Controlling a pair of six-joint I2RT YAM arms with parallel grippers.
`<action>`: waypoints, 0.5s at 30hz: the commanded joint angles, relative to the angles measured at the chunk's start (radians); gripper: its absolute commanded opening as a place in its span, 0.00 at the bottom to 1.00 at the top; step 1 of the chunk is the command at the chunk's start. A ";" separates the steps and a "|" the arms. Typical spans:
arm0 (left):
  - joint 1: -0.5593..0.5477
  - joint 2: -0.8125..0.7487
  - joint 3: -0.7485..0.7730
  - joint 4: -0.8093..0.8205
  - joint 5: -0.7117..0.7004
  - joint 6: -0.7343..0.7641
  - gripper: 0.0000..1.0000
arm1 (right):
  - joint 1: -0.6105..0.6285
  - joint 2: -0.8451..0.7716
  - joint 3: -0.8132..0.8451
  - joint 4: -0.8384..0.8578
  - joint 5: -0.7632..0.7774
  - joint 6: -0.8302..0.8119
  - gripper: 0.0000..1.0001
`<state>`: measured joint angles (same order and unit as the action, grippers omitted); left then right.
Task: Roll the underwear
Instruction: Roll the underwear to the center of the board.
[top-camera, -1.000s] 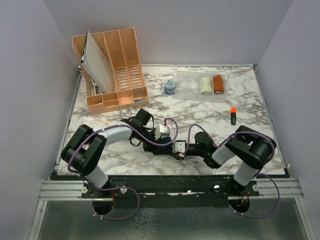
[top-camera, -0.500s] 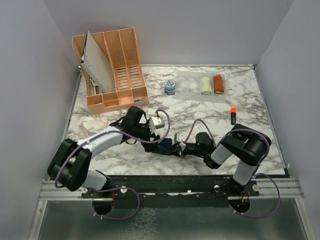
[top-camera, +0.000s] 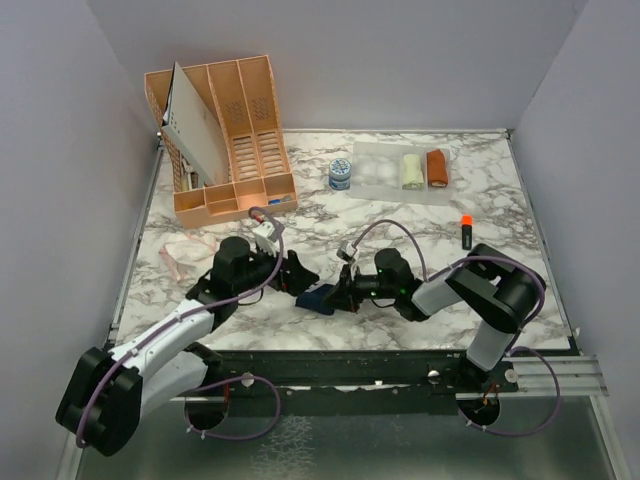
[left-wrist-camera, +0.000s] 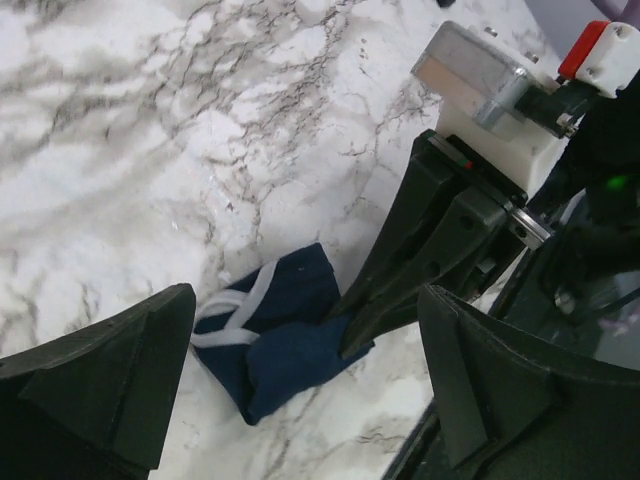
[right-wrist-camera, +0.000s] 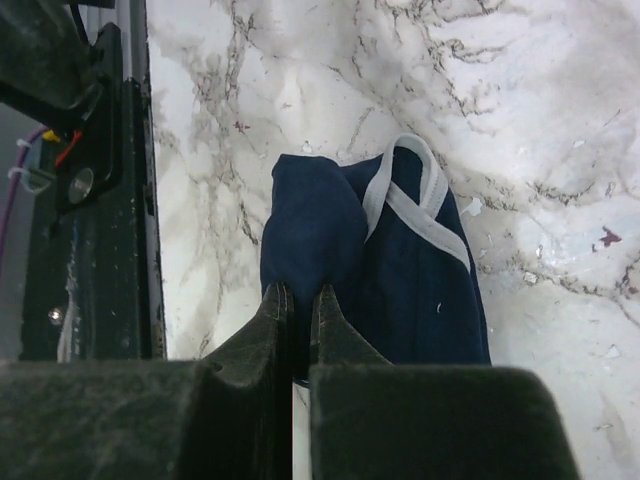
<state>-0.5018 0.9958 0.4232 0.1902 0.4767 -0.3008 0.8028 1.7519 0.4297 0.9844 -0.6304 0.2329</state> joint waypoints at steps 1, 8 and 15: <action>0.018 -0.089 -0.142 0.173 -0.127 -0.446 0.99 | -0.009 0.027 0.013 -0.146 -0.020 0.161 0.00; 0.025 -0.355 -0.314 0.163 -0.223 -0.674 0.99 | -0.038 0.124 -0.004 -0.067 -0.048 0.321 0.00; 0.026 -0.171 -0.224 -0.013 -0.123 -0.644 0.99 | -0.063 0.188 -0.020 -0.004 -0.031 0.441 0.01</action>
<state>-0.4797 0.6907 0.1375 0.2737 0.3069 -0.9283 0.7486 1.8729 0.4400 1.0599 -0.6731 0.5972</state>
